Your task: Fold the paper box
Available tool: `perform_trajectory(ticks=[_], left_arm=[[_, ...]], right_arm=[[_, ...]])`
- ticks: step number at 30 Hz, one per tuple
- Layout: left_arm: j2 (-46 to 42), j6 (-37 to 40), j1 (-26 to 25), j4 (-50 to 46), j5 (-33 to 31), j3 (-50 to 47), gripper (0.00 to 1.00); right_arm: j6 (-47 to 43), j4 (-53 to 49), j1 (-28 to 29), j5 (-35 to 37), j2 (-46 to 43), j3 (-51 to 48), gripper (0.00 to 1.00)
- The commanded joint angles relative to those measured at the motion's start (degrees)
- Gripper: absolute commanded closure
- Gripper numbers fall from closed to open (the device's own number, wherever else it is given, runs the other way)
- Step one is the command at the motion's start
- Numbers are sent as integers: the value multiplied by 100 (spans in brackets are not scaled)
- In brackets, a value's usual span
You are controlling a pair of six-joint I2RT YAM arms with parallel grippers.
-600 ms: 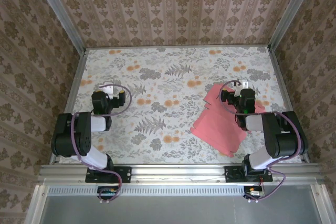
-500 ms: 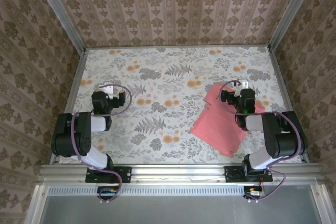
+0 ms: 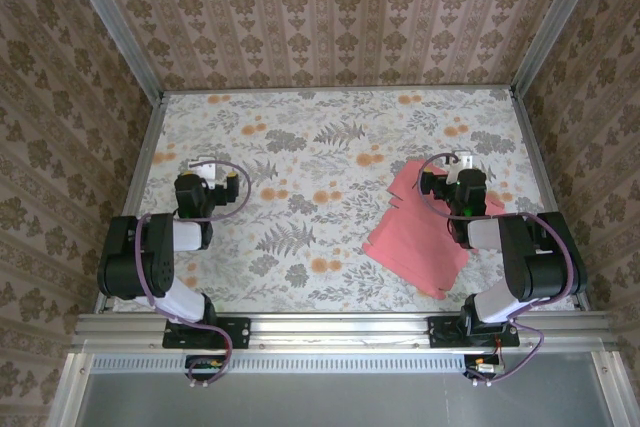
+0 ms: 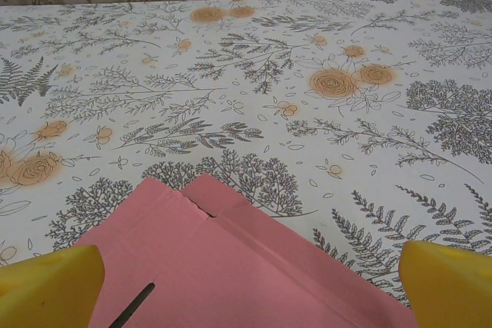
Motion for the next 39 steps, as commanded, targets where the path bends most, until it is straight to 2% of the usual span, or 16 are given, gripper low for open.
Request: perform_trajectory(ticks=[1,30,39], left_arm=[[-1,-85,-5,171,77,70,0],[-5,-73,-11,185,74,63,0],[-64,94,-170,965,16,-378,0]], right_arm=[[-7,16,19,-42,-11,97,0],[9,72,11,-50,-4,59,0],[3,512,10,-87,-59,-199,0]])
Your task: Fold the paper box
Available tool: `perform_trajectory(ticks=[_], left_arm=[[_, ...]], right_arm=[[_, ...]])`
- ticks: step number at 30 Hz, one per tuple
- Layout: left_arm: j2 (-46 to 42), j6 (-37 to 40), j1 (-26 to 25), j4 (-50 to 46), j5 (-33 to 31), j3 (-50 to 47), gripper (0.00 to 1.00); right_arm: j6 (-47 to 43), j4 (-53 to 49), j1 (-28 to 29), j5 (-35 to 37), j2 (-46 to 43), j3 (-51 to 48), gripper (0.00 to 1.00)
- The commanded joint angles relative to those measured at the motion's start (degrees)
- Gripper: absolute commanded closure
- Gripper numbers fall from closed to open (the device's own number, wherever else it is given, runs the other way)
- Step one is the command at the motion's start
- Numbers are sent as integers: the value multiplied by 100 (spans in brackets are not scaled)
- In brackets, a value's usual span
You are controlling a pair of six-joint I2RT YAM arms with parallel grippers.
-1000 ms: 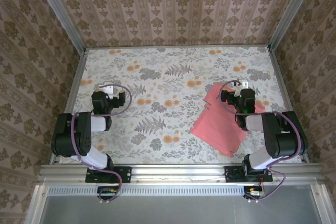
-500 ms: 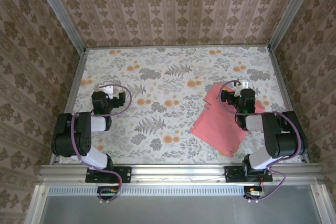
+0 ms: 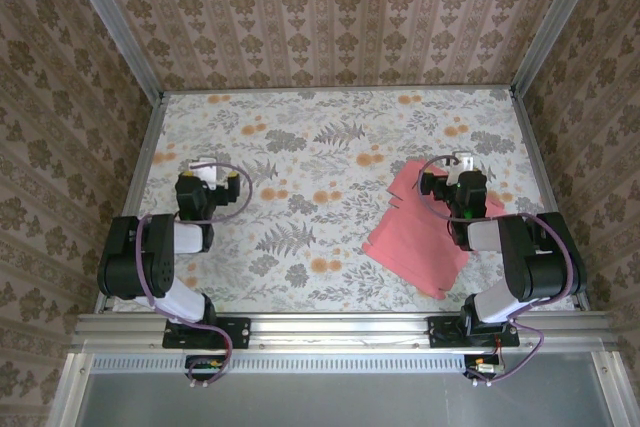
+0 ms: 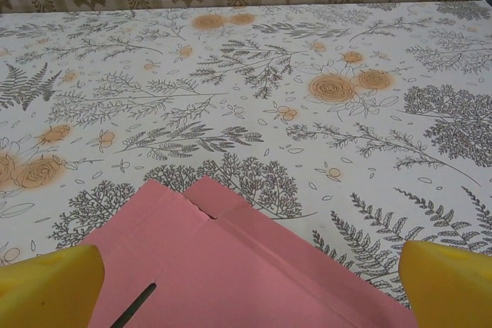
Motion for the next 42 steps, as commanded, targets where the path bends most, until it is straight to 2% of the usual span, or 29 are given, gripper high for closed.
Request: perform_trajectory(ticks=[1,6,9,11,13,16,20,25,29,36,42], left_arm=[[-121,88,-64,379,-37,-119,0],[-804,207,-291,-327,-475,-60,0],[-1627,186,-639,-1657,-956,250,0],[-2231,-258,-896,-3010,-1244,677,0],[-2638,-736,-1182,-4094,-1320,1067,0],[-2972,-1352,-1701,-4870,-1289,1349,0],[-3001,-1834,-2353,-5532,-982,1635,0],[-2767,-2604,-2675,-6446,-102,2022,0],[-2640,-2996,-2754,-6657,377,2016,0],[-2791,-3409,-2799,-6538,621,1779,0],[-2986,-3566,-2790,-6729,628,1796,0]], right_arm=[[6,188,10,-88,-79,-35,0],[29,-241,10,22,-541,-2,0],[231,-1734,19,135,-1225,449,0],[554,-3142,34,148,-1630,907,0],[898,-4005,57,71,-1990,1096,0],[1525,-5009,73,-83,-2433,1273,0],[2138,-6081,89,-260,-2611,1469,0],[2818,-6628,108,-617,-2554,1296,0],[3023,-6815,115,-931,-2454,1122,0],[3253,-6593,282,-1316,-1978,937,0],[3448,-6390,910,-1100,-1440,1034,0]])
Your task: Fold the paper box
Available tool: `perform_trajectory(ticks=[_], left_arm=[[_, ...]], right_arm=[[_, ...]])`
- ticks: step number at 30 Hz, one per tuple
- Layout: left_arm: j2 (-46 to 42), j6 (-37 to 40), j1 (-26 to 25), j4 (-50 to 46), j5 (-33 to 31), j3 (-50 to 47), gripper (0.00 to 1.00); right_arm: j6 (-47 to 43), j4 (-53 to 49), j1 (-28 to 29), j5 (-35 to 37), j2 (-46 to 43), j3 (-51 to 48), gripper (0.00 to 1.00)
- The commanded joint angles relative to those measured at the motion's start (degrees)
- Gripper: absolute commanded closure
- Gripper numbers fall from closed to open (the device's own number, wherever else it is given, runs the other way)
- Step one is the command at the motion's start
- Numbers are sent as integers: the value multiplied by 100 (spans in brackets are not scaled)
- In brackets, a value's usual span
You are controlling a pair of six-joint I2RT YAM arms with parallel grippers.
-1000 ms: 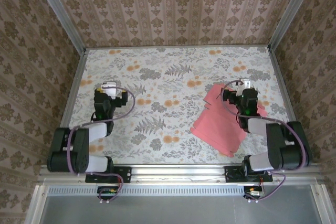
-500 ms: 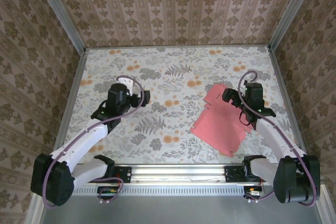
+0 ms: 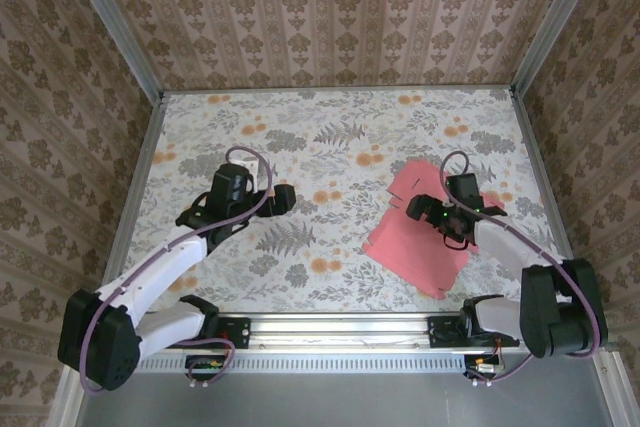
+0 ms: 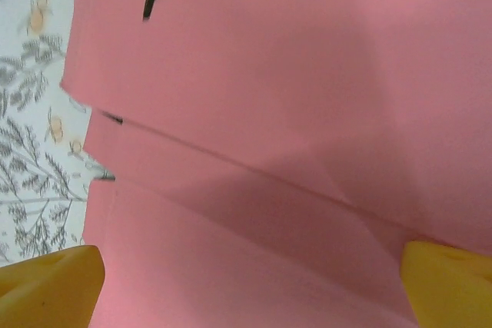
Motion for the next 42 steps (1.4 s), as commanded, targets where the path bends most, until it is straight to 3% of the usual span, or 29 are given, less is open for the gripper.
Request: perform_trajectory(ticks=[1,8,14,18,31,42], left_arm=[[-224,-257,-8,-220,66,-39,0],[-393,-529,248,-182,253,-206,0],[-283,-488,671,-13,633,-264,0],[-186,-377,743,-120,657,-173,0],[309,71,841,-378,802,371,0],[1616,601,766,-391,1398,1216,1]], right_arm=[[287,139,381,-8,259,86,0],[564,839,1486,-249,1353,569,0],[136,1118,2432,-1043,2307,1430,0],[-128,1204,2840,-1226,2310,1634,0],[190,1050,2535,-152,292,940,0],[469,750,2267,592,-268,574,0]])
